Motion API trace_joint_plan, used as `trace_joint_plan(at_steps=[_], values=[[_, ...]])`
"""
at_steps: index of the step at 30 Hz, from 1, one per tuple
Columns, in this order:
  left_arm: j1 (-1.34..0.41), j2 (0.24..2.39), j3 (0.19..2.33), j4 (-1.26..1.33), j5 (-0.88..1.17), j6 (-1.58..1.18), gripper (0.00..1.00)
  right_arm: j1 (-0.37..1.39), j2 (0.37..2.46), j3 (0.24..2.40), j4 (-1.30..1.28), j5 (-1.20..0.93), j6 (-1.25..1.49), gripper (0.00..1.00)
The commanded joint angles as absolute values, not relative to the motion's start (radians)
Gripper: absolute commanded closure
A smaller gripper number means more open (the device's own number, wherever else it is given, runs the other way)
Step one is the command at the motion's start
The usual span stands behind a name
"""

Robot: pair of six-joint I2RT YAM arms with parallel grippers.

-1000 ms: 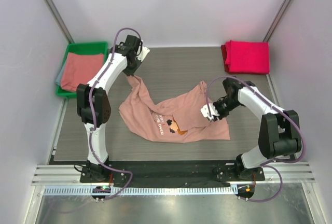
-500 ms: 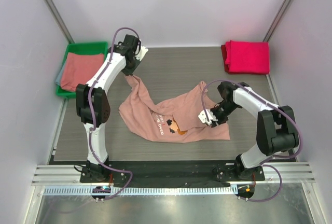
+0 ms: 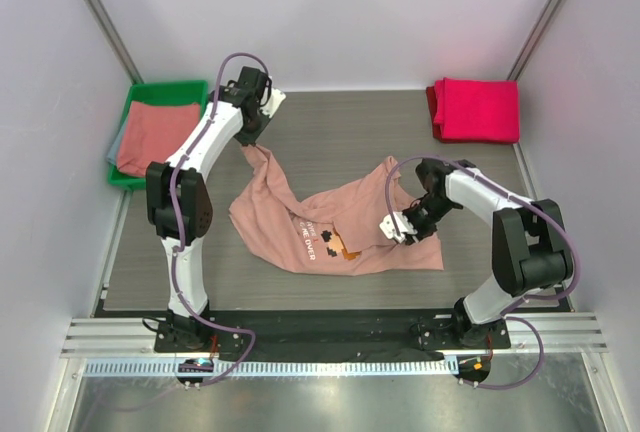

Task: Fold and stack the t-shirts
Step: Flatten the tshirt out

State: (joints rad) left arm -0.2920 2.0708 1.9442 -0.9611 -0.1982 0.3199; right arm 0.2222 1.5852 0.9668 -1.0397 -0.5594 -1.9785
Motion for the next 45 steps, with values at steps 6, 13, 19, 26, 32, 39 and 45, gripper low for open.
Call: trace_joint_plan(at_steps=[6,13,19,26,32,39,45], values=[[-0.288,2.043,1.982,-0.945,-0.192,0.304,1.00,0.248,1.597,0.962,-0.999,-0.555,-2.166,0.70],[-0.288,2.046,1.982,-0.943,-0.189,0.302,1.00,0.249,1.598,0.957,-0.997,-0.532,-2.163,0.71],[-0.288,2.046,1.985,-0.940,-0.190,0.302,1.00,0.252,1.605,0.956,-0.996,-0.519,-2.160,0.78],[-0.288,2.039,1.996,-0.945,-0.189,0.304,1.00,0.252,1.575,1.024,-0.968,-0.554,-2.045,0.99],[-0.275,1.980,2.080,-0.951,-0.207,0.327,1.00,0.256,1.538,1.292,-0.580,-0.508,-1.421,0.99],[-0.238,1.867,2.241,-0.905,-0.250,0.394,1.00,0.249,1.681,1.796,-0.367,-0.119,-0.961,0.99],[-0.236,1.686,2.235,-0.839,-0.230,0.442,1.00,0.259,1.634,1.991,-0.403,-0.006,-0.825,0.99]])
